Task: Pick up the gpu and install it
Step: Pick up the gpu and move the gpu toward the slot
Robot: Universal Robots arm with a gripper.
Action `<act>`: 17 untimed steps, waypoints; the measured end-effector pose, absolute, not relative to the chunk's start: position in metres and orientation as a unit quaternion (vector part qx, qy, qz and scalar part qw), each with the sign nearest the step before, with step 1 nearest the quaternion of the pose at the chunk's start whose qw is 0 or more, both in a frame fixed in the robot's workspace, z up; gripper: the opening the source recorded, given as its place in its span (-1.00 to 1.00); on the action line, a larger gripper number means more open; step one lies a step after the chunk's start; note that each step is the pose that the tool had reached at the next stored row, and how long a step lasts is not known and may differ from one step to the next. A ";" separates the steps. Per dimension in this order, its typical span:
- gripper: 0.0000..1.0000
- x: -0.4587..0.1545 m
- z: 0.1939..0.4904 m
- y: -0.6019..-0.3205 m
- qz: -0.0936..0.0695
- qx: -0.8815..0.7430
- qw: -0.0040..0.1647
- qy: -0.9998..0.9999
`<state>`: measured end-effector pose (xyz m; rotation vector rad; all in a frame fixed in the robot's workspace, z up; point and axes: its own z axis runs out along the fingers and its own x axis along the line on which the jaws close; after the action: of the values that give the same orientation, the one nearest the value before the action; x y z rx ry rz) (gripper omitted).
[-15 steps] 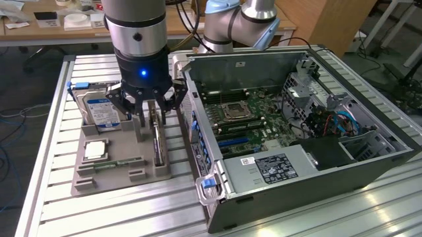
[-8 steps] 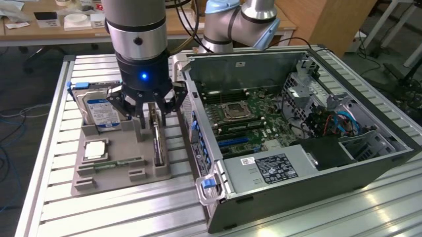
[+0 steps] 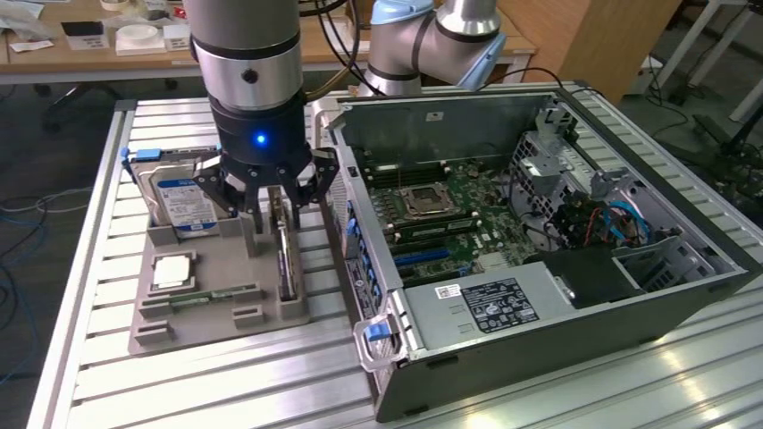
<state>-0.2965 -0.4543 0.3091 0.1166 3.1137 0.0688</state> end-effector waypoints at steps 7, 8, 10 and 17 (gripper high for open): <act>-0.05 -0.296 0.306 -0.454 0.022 0.037 0.013 0.999; -0.05 -0.296 0.305 -0.454 0.022 0.037 0.013 0.999; -0.05 -0.296 0.304 -0.454 0.022 0.037 0.012 0.999; -0.05 -0.296 0.300 -0.454 0.022 0.037 0.012 0.999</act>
<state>-0.2965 -0.4543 0.3002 0.1166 3.1139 0.0687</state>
